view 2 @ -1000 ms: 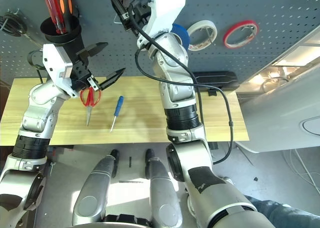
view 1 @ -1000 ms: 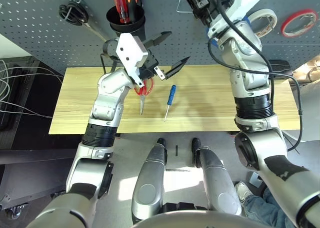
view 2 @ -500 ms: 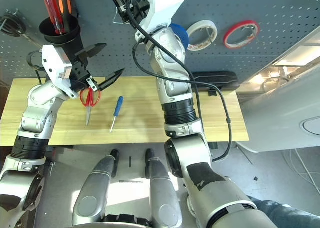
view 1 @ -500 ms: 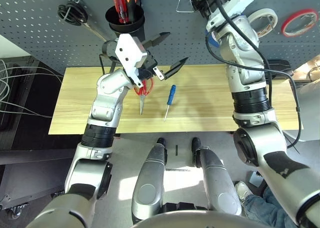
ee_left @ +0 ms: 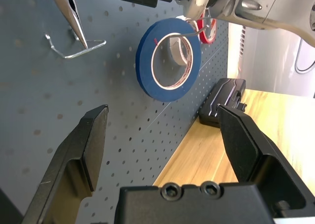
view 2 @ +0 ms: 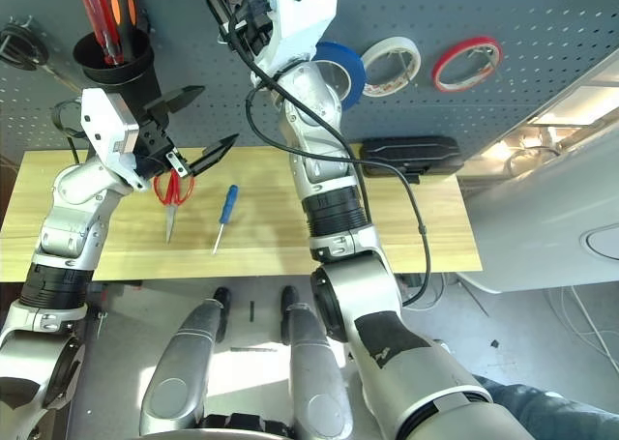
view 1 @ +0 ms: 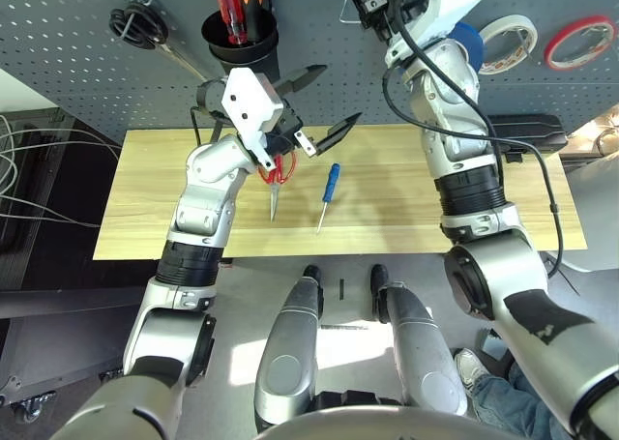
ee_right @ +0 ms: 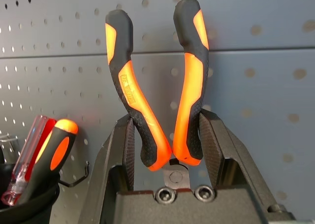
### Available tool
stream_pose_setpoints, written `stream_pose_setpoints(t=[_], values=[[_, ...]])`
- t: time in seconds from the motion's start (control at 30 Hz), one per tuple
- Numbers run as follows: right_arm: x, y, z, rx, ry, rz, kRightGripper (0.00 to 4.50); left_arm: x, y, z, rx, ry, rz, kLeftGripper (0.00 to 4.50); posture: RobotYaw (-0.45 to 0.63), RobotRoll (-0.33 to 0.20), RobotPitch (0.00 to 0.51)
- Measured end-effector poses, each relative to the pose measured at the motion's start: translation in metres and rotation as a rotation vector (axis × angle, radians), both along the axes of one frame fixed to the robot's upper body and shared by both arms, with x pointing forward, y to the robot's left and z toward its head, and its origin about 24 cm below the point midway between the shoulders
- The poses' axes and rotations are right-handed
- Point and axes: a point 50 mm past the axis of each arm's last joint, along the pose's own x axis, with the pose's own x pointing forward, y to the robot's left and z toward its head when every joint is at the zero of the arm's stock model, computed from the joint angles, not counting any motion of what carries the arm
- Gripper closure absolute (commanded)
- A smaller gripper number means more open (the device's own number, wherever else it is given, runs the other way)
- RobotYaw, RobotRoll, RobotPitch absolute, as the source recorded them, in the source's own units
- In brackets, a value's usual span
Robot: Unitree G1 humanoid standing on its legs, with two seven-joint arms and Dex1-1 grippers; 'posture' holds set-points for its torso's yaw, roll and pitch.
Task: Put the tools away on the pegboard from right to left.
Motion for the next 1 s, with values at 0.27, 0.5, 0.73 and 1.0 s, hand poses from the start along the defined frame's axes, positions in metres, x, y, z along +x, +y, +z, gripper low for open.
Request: stream_pose_setpoints(t=[0.27,0.5,0.73,1.0], values=[[0.005,0.002,-0.017,-0.027,0.032,-0.003,2.42,0.0,0.0,0.0,-0.002,0.0,0.005,0.0,0.19,0.0,0.42],[0.008,0.001,-0.029,-0.033,0.07,-0.01,2.42,0.0,0.0,0.0,-0.001,0.004,0.006,0.0,0.18,0.0,0.423],[0.009,0.002,-0.032,-0.032,0.081,-0.013,2.42,0.0,0.0,0.0,0.001,0.004,0.005,0.0,0.19,0.0,0.423],[-0.005,-0.013,-0.033,-0.043,0.07,-0.032,0.03,0.0,0.0,-0.001,0.012,0.004,0.002,0.0,0.2,0.0,0.429]])
